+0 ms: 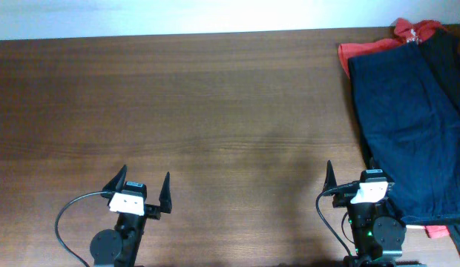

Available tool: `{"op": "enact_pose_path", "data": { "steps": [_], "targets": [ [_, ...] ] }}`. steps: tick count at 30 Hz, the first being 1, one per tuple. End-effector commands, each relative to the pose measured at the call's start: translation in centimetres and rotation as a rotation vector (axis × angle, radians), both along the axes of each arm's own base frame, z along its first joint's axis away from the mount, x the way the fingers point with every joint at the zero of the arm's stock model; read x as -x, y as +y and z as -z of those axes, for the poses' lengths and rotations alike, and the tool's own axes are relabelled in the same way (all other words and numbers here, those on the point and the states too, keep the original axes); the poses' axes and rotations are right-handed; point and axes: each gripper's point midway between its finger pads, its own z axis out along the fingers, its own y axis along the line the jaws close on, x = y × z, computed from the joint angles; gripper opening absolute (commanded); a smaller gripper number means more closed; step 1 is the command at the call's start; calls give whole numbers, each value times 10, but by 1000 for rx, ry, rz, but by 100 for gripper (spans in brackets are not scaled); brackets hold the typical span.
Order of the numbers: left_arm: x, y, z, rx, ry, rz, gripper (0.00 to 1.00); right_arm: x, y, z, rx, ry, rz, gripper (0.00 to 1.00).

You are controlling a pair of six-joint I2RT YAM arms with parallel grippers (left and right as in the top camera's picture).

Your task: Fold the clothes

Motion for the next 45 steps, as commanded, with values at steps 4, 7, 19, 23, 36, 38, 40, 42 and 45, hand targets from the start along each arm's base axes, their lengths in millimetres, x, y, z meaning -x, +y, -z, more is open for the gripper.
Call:
{"op": "enact_pose_path", "data": {
  "steps": [4, 7, 19, 23, 36, 38, 40, 42, 45],
  "targets": [
    [0, 2, 2, 6, 3, -11, 99, 0, -4, 4, 8, 13, 25, 99],
    [0, 2, 2, 6, 3, -11, 99, 0, -4, 4, 8, 13, 25, 99],
    [0, 2, 2, 6, 3, -11, 99, 0, -4, 4, 8, 13, 25, 99],
    [0, 2, 2, 6, 3, -11, 99, 0, -4, 4, 8, 13, 25, 99],
    [0, 2, 2, 6, 3, -11, 99, 0, -4, 4, 8, 13, 25, 99],
    [0, 2, 2, 6, 3, -11, 99, 0, -4, 4, 8, 13, 25, 99],
    [0, 2, 2, 6, 3, -11, 99, 0, -4, 4, 8, 13, 25, 99],
    [0, 2, 2, 6, 3, -11, 99, 0, -4, 4, 8, 12, 25, 99],
    [0, 2, 2, 6, 3, -11, 99, 8, 47, -41, -190, -145, -279, 99]
  ]
}}
